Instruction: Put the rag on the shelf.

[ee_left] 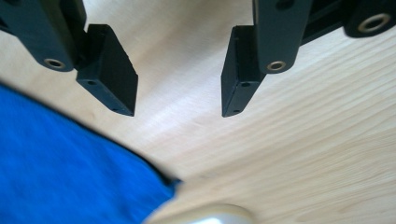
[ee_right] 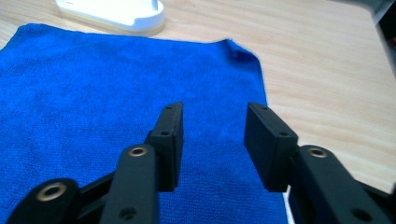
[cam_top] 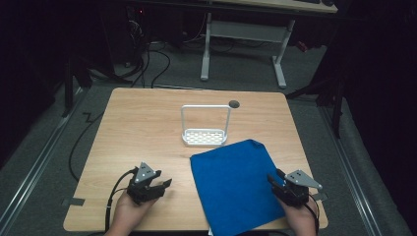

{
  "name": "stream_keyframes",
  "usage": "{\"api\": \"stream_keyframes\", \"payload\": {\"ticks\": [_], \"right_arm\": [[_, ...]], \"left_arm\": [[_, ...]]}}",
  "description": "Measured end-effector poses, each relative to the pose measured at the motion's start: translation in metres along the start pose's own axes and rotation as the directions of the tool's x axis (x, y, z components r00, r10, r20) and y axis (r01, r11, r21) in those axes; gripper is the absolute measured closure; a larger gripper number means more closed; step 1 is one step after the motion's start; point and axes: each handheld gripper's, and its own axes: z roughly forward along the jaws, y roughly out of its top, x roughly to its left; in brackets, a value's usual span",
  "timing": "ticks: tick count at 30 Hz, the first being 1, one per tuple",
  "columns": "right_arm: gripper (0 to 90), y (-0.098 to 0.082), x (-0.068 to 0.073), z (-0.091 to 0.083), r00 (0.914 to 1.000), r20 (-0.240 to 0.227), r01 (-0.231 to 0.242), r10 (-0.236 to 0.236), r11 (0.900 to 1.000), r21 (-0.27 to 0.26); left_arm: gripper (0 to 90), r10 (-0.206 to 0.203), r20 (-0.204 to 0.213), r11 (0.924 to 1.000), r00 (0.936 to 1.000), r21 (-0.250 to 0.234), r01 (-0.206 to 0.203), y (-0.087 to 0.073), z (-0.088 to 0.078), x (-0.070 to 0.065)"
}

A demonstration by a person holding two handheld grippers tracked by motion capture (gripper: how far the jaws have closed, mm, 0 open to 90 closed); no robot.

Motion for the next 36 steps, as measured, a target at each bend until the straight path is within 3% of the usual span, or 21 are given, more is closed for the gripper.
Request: {"api": "stream_keyframes", "payload": {"ticks": [1,3,4,6,8,12,21,28,36], "right_arm": [[58.6,0.0,0.0,0.004,1.0,-0.001,0.002,-0.002,1.0,0.01],[58.8,0.0,0.0,0.007,0.9999,0.005,0.015,-0.015,1.0,0.013],[59.5,0.001,0.0,0.01,0.9997,0.018,0.018,-0.019,1.0,0.011],[58.6,0.001,-0.003,0.009,0.9994,0.031,0.014,-0.015,1.0,0.005],[55.2,0.001,-0.005,0.007,0.9984,0.052,0.022,-0.021,1.0,-0.003],[55.0,0.0,-0.01,0.003,0.9976,0.067,0.021,-0.02,1.0,-0.014],[52.9,-0.001,-0.018,0.005,0.999,0.044,-0.013,0.012,1.0,0.014],[52.2,-0.003,-0.023,0.009,0.9989,0.035,-0.032,0.031,0.999,0.031],[53.9,-0.005,-0.025,0.011,0.999,0.025,-0.037,0.036,0.999,0.036]], "left_arm": [[46.8,-0.014,0.022,0.9998,0.9997,-0.016,0.015,0.001,0.001,0.001],[46.8,-0.003,0.018,0.9999,0.9998,-0.017,0.003,0.002,0.003,-0.001],[46.8,0.052,-0.008,0.9986,0.9986,0.012,-0.052,0.003,0.008,-0.006],[45.9,0.072,-0.025,0.9969,0.9971,0.035,-0.071,0.003,0.012,-0.008],[45.9,0.049,-0.007,0.9983,0.9988,0.03,-0.049,0.002,0.013,-0.008],[46.0,0.06,-0.002,0.9975,0.9982,0.037,-0.06,0.001,0.014,-0.013],[48.1,0.073,0.033,0.9961,0.9968,0.047,-0.074,0.001,0.018,-0.022],[48.5,0.129,0.089,0.9891,0.9876,0.059,-0.135,0.001,0.025,-0.046],[47.9,0.161,0.152,0.9843,0.9752,0.048,-0.17,0.005,0.038,-0.076]]}}
